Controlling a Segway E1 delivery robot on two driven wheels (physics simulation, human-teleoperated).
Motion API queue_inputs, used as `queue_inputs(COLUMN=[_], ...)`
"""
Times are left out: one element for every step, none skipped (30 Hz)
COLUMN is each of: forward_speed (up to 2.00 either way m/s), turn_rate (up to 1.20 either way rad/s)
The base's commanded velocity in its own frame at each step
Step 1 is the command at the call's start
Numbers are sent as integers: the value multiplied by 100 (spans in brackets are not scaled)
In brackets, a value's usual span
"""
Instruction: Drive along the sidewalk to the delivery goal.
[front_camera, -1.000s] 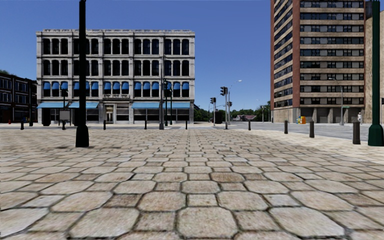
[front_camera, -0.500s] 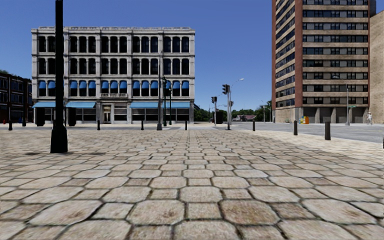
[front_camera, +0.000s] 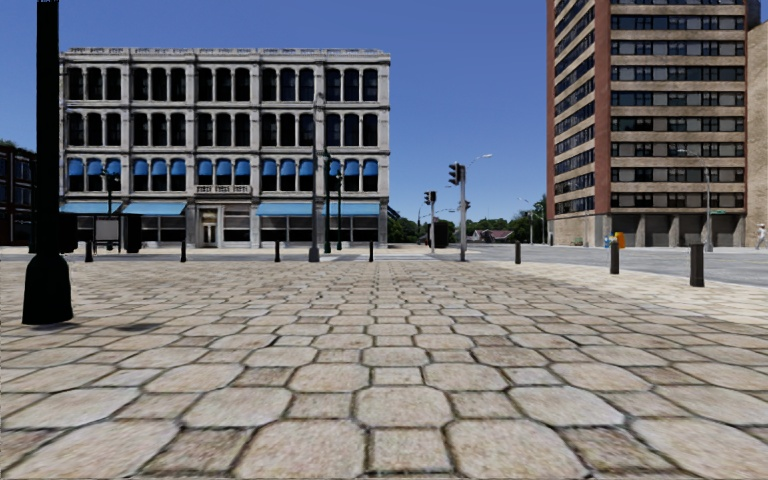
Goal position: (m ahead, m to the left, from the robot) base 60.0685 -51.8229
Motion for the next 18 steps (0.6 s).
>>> queue_inputs(forward_speed=[200, 200, 200, 200, 200, 200, 200, 200, 200, 200, 200, 200, 200, 200, 200, 200, 200, 200], turn_rate=[0, 0, 0, 0, 0, 0, 0, 0, 0, 0, 0, 0, 0, 0, 0, 0, 0, 0])
